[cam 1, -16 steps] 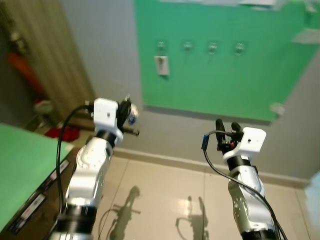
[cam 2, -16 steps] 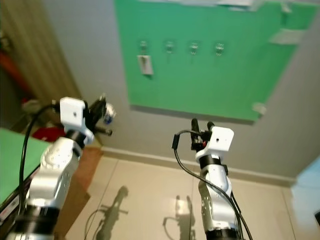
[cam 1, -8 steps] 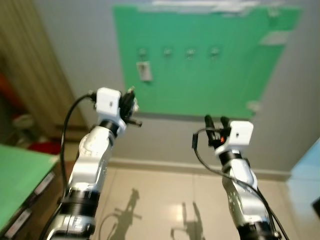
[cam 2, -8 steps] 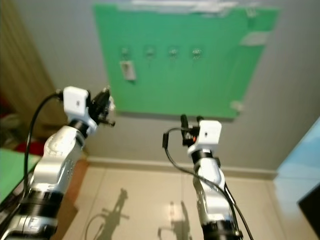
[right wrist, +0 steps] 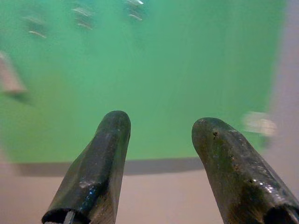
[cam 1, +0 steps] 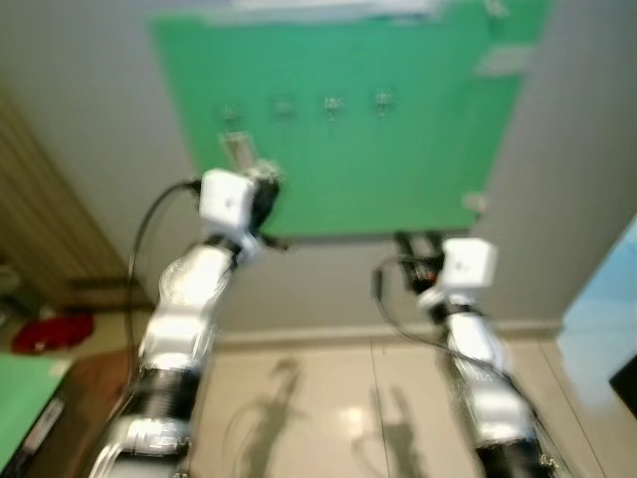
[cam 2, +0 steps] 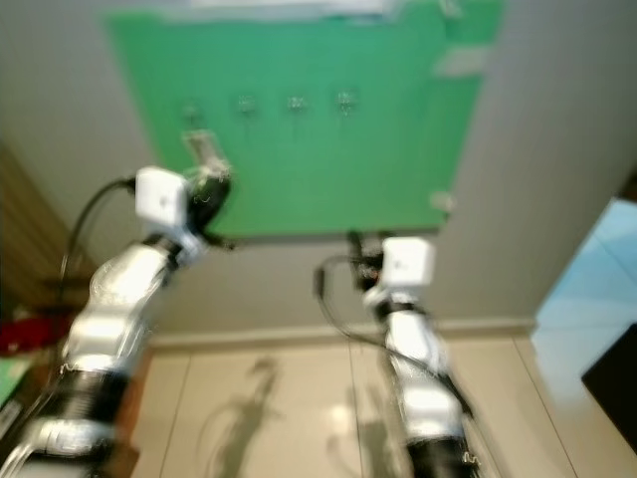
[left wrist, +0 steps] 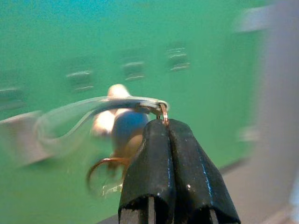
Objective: Hang keys on a hook
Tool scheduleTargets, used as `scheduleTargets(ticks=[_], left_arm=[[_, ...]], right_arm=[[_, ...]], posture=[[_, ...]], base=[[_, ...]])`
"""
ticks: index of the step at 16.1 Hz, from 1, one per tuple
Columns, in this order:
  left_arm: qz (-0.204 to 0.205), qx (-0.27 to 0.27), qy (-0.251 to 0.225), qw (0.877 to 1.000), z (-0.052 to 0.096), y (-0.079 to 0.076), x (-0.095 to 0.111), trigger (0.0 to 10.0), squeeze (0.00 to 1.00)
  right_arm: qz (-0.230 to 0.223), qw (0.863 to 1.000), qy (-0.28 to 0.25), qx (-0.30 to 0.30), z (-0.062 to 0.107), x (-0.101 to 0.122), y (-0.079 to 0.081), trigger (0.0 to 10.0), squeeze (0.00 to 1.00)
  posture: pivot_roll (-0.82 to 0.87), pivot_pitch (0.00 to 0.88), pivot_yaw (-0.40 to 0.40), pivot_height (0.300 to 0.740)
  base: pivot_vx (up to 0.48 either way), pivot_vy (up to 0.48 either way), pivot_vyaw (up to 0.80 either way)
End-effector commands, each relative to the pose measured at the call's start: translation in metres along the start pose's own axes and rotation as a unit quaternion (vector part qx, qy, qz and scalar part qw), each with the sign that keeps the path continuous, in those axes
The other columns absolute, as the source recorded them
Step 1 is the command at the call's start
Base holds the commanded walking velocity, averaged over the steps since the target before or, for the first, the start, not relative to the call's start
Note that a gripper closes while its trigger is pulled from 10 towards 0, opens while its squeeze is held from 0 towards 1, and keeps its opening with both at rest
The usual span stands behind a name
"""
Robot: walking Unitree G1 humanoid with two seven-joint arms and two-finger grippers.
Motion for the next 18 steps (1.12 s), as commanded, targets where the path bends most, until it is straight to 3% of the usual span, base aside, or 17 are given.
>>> scheduleTargets(ticks=[1, 10, 13, 18], left_arm=[[-0.016, 0.02, -0.003, 1.0, 0.005, 0.017, 0.005, 0.0, 0.0], [-0.026, 0.01, -0.007, 1.0, -0.002, 0.019, 0.009, 0.0, 0.0], [-0.034, -0.001, -0.008, 0.999, -0.009, 0.019, 0.017, 0.0, 0.0], [-0.035, -0.125, 0.079, 0.988, -0.022, 0.001, 0.001, 0.0, 0.0]], right_arm=[[-0.011, 1.0, -0.017, 0.022, -0.006, 0.009, 0.018, 10.0, 0.0], [-0.018, 0.999, -0.019, 0.044, -0.013, 0.012, 0.028, 10.0, 0.0], [-0.018, 0.998, -0.021, 0.054, -0.015, 0.014, 0.031, 10.0, 0.0], [-0.015, 0.998, -0.024, 0.061, -0.02, 0.018, 0.033, 10.0, 0.0]], posture=[[-0.15, 0.0, 0.094, 0.707], [-0.13, 0.0, 0.089, 0.707], [-0.13, 0.0, 0.084, 0.707], [-0.13, 0.0, 0.089, 0.707]], base=[[0.472, 0.0, 0.0], [0.46, 0.0, 0.0], [0.114, 0.0, 0.0], [0.0, 0.0, 0.0]])
Point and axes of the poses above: a point about 5 cm out from each wrist's last joint towards the gripper, its own z axis pointing back from the gripper into the wrist, its own x axis along the axis of the wrist's last joint, y = z × x, the point moved 2 cm from there along -z, pointing out of the wrist towards the gripper, and after that the axes turned 7 degrees about z, right-handed, at the moved point
